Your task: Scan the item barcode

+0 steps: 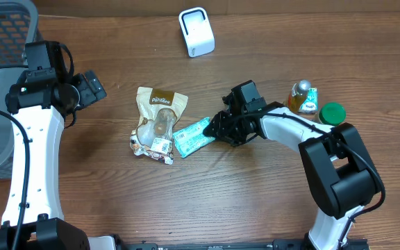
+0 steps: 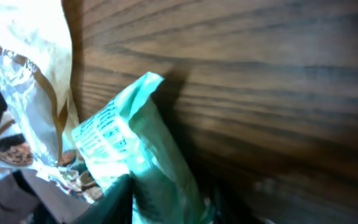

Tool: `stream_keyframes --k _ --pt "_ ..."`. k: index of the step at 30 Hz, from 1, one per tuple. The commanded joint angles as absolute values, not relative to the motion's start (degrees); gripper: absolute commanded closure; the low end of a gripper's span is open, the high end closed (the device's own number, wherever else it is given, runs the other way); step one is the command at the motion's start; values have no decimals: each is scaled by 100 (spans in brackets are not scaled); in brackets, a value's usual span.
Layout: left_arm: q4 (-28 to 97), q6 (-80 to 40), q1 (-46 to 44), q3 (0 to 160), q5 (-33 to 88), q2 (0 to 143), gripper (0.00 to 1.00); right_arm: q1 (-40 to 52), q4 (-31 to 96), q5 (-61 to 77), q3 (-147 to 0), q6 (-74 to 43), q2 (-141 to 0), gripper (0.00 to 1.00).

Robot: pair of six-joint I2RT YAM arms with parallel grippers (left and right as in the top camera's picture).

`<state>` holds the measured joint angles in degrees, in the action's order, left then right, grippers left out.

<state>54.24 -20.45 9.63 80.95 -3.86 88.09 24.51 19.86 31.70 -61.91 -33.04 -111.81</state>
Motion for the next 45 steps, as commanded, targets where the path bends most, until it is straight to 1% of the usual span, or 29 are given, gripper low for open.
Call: stream_keyframes --k 1,6,8,11,12,13,17,20,23,25,34,45 --pt "5413 -1970 974 8138 -399 8774 0 2480 1776 3122 -6093 -3304 -11157 80" --pt "5413 -1970 974 8138 -399 8774 0 2464 1787 3122 -6093 -3304 -11157 83" --pt "5413 -1970 974 8138 -399 8774 0 2445 1802 3192 -6095 -3299 -11153 88" --pt "5413 -1970 974 8138 -401 8774 1 2305 1787 3675 -6136 -3162 -11144 94" --pt "5413 -1970 974 8138 -399 8774 0 2209 1739 3983 -6163 -2888 -11115 96" --pt "5413 -1970 974 8138 -399 8774 0 2056 1673 4397 -6173 -2504 -11019 96" --pt "5413 -1970 974 8138 -399 8774 0 1704 1699 5284 -6187 -1426 -10565 96" --pt "5413 -1970 974 8138 -399 8774 0 1437 2008 5883 -6187 -799 -10047 96" --pt "5413 -1970 974 8138 -399 8774 1 1310 2445 5859 -6187 -519 -9579 96" --pt "5413 -1970 974 8138 -399 8774 0 1288 2766 5629 -6189 -421 -9028 96" --pt "5413 -1970 972 8138 -399 8774 0 1288 2943 4646 -6191 -510 -7365 96" --pt "5413 -1970 974 8138 -401 8774 0 1288 3190 4657 -6189 -440 -7207 96"
